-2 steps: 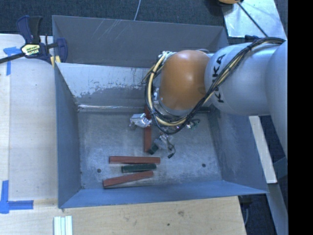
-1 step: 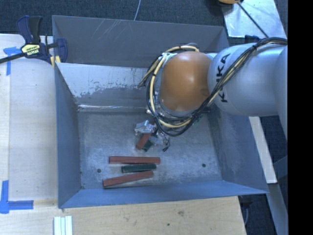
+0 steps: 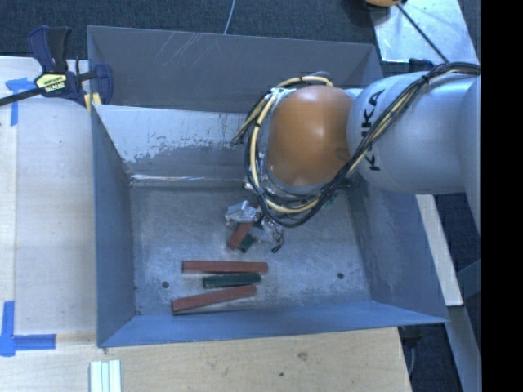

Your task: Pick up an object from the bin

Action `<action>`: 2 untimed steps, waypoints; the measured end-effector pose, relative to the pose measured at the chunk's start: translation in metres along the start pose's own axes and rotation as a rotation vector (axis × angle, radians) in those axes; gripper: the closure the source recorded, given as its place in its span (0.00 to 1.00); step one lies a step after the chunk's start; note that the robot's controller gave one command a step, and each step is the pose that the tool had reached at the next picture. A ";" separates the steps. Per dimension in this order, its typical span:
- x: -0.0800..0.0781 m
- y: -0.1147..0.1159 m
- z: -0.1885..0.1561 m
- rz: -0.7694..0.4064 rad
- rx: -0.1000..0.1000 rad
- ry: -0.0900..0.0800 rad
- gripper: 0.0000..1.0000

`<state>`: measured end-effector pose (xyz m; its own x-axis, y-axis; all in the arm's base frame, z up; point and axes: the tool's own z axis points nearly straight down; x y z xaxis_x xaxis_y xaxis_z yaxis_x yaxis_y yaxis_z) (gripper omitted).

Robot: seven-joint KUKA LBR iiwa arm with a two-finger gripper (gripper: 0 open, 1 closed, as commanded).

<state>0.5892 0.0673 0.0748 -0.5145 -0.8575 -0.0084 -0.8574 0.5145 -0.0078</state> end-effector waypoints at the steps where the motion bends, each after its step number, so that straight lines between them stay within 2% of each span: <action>1: 0.000 0.000 -0.002 0.000 0.000 -0.001 1.00; 2: 0.001 0.003 -0.017 0.000 -0.009 0.007 1.00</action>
Offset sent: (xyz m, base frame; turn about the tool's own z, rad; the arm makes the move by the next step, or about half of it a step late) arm 0.0001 0.0001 0.0624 0.0000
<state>0.5862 0.0674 0.0916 -0.5146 -0.8574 -0.0016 -0.8574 0.5146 0.0015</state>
